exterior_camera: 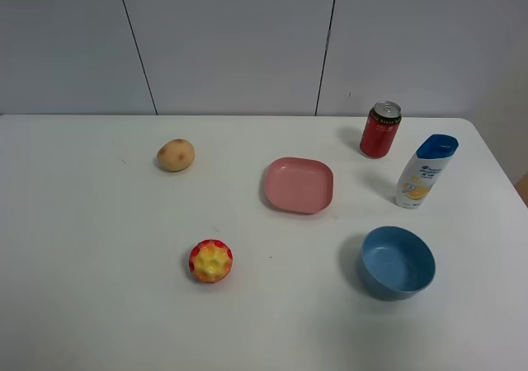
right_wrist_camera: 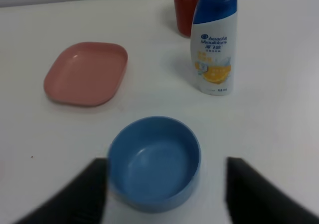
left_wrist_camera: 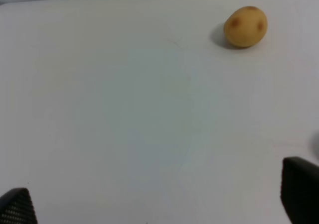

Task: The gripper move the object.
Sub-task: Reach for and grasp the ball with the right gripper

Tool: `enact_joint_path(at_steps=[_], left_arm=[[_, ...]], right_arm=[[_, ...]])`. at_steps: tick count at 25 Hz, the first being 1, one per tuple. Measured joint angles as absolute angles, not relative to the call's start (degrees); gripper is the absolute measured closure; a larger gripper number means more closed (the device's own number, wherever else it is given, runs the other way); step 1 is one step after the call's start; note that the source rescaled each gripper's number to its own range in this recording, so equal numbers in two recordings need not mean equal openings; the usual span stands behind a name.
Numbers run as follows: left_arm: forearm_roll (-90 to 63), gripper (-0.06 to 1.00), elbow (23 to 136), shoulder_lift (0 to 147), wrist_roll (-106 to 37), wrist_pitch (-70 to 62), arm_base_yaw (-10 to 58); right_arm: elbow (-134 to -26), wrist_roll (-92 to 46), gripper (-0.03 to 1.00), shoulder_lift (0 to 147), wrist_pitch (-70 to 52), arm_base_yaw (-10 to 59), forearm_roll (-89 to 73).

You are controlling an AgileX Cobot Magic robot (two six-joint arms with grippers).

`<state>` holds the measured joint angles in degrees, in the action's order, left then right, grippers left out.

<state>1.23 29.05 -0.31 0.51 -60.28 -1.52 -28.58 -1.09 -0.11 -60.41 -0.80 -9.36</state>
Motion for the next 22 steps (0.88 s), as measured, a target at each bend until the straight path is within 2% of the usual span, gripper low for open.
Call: enact_joint_path(at_steps=[1,2,5,18,22], left_arm=[[1.2,-0.06,29.0,-0.3,0.5,-60.3,-1.5],[1.2,-0.06,29.0,-0.3,0.5,-60.3,-1.5],[1.2,-0.06,29.0,-0.3,0.5,-60.3,-1.5],[1.2,-0.06,29.0,-0.3,0.5,-60.3,-1.5],[1.2,-0.06,29.0,-0.3,0.5,-60.3,-1.5]], right_arm=[[-28.6,-0.5,0.12,-0.1,-60.4,-0.8,-9.0],[-28.6,0.0,0.07,-0.1,-60.4,-0.8,-8.9],[-28.6,0.0,-0.01,-0.1,-60.4,-0.8,-8.8],[-28.6,0.0,-0.03,0.0,-60.3,-0.8,-8.8],[-28.6,-3.1,-0.03,10.9,-60.3,-0.8,-10.9]])
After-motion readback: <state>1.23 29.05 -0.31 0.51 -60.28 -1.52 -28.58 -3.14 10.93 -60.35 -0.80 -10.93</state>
